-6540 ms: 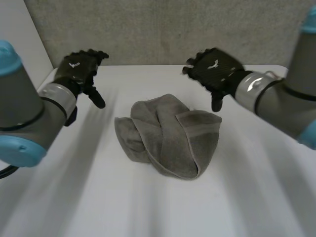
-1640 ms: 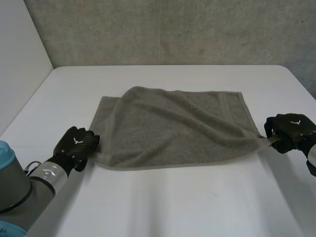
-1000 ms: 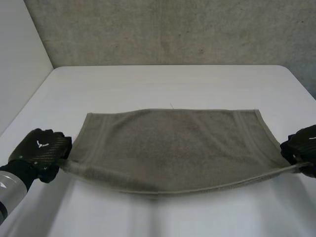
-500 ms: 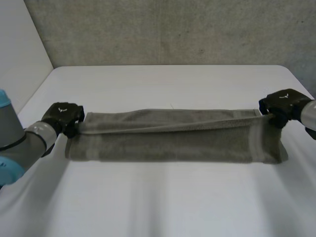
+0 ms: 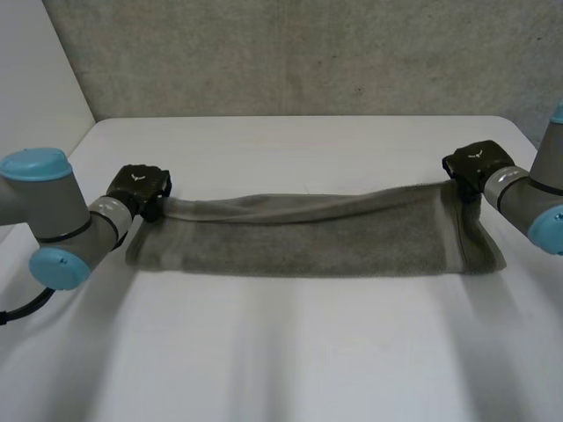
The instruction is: Fold the laundry
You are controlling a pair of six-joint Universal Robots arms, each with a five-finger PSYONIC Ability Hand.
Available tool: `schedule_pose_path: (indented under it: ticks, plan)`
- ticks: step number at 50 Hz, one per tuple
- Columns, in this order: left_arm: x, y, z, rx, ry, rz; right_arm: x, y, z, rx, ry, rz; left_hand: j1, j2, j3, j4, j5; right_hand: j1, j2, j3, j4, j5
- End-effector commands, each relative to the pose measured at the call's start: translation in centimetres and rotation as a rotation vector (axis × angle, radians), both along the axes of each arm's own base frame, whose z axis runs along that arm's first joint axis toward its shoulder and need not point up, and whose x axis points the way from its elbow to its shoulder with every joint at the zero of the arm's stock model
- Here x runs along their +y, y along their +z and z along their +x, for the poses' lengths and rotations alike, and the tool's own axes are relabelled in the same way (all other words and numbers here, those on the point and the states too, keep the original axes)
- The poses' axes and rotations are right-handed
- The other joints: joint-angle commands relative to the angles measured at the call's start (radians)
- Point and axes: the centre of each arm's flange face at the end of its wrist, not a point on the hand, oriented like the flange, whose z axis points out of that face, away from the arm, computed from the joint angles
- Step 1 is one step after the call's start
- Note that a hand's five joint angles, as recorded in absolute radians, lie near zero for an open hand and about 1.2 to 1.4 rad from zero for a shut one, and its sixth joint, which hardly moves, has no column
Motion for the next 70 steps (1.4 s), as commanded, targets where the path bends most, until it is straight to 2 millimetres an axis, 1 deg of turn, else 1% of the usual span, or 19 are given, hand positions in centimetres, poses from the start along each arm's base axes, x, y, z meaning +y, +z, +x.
schedule_pose_path:
  ticks: [1,6,7,8,9,10,11,12,16,25,29,30,33,37,39,47,56,65,70]
  plan:
    - [-0.5,-0.5,0.3,-0.012,0.043,-0.002,-0.9,-0.1,0.0,0.008,-0.023,-0.023,0.232,0.180,0.182,0.178,0.210,0.067,0.062,0.050,0.059,0.052]
    - [-0.5,-0.3,0.3,-0.011,0.045,-0.006,-1.2,-0.5,0.0,0.008,-0.026,-0.020,0.232,0.180,0.182,0.178,0.210,0.067,0.062,0.050,0.059,0.052]
    - [-0.5,-0.1,0.3,-0.008,0.046,-0.006,-1.2,-0.6,0.0,0.010,-0.027,-0.019,0.055,0.003,0.005,0.001,0.033,-0.464,-0.468,-0.481,-0.472,-0.479]
    - [-0.5,-0.1,0.3,-0.008,0.046,-0.006,-1.2,-0.6,0.0,0.010,-0.027,-0.019,0.053,0.001,0.003,-0.001,0.031,-0.469,-0.474,-0.486,-0.477,-0.484]
    - [-0.4,-0.1,0.4,-0.009,0.046,-0.001,-1.0,-0.7,0.2,0.016,-0.034,-0.015,-0.609,-0.661,-0.659,-0.663,-0.631,-1.154,-1.159,-1.172,-1.163,-1.170]
    - [-0.4,-0.1,0.4,-0.009,0.046,0.000,-0.8,-0.7,0.5,0.023,-0.042,-0.016,-0.616,-0.668,-0.666,-0.670,-0.638,-1.154,-1.159,-1.172,-1.163,-1.170]
    - [-0.2,0.0,0.2,-0.012,0.042,0.003,-0.8,-0.7,0.5,0.023,-0.042,-0.016,-0.945,-0.996,-0.994,-0.998,-0.966,-1.154,-1.159,-1.172,-1.163,-1.170]
    - [0.0,0.3,0.0,-0.011,0.036,0.000,-0.7,-0.4,0.6,0.028,-0.056,-0.021,-0.990,-1.042,-1.040,-1.044,-1.012,-1.154,-1.159,-1.172,-1.163,-1.170]
    - [0.2,1.3,-0.2,-0.007,0.030,-0.016,-0.6,0.3,0.4,0.032,-0.084,-0.026,-0.990,-1.042,-1.040,-1.044,-1.012,-1.154,-1.159,-1.172,-1.163,-1.170]
    - [1.2,4.1,0.1,0.002,0.034,-0.054,1.8,5.9,-0.4,-0.100,-0.122,-0.058,-0.990,-1.042,-1.040,-1.044,-1.012,-1.154,-1.159,-1.172,-1.163,-1.170]
    - [2.7,5.8,0.5,0.009,0.038,-0.064,3.9,7.6,-0.6,-0.143,-0.115,-0.052,-0.990,-1.042,-1.040,-1.044,-1.012,-1.154,-1.159,-1.172,-1.163,-1.170]
    - [3.9,6.5,0.8,0.009,0.038,-0.061,5.2,8.1,-0.7,-0.146,-0.101,-0.041,-0.990,-1.042,-1.040,-1.044,-1.012,-1.154,-1.159,-1.172,-1.163,-1.170]
    - [5.9,7.7,1.1,0.013,0.036,-0.076,6.4,8.4,-0.9,-0.149,-0.083,-0.024,-0.990,-1.042,-1.040,-1.044,-1.012,-1.154,-1.159,-1.172,-1.163,-1.170]
    - [7.5,8.0,1.2,0.016,0.031,-0.088,9.1,7.2,-1.6,-0.135,-0.058,0.053,-0.990,-1.042,-1.040,-1.044,-1.012,-1.154,-1.159,-1.172,-1.163,-1.170]
    - [9.0,8.0,1.2,0.022,0.027,-0.110,9.7,6.6,-2.0,-0.129,-0.059,0.077,-0.990,-1.042,-1.040,-1.044,-1.012,-1.154,-1.159,-1.172,-1.163,-1.170]
    - [11.2,7.3,1.6,0.059,0.029,-0.202,11.1,3.1,-2.8,-0.149,-0.025,0.158,-0.990,-1.042,-1.040,-1.044,-1.012,-1.154,-1.159,-1.172,-1.163,-1.170]
    - [12.1,6.8,1.3,0.136,0.023,-0.239,9.6,-1.0,-4.0,-0.166,-0.025,0.155,-0.990,-1.042,-1.040,-1.044,-1.012,-0.930,-0.935,-0.948,-0.939,-0.946]
    - [12.9,7.4,1.3,0.157,0.021,-0.256,8.9,-2.9,-4.3,-0.096,-0.016,0.142,-0.990,-1.042,-1.040,-1.044,-1.012,-0.810,-0.814,-0.827,-0.818,-0.825]
    - [12.8,7.8,1.4,0.200,0.026,-0.265,8.4,-3.6,-5.0,-0.075,-0.030,0.149,-0.990,-1.042,-1.040,-1.044,-1.012,-0.613,-0.618,-0.630,-0.621,-0.628]
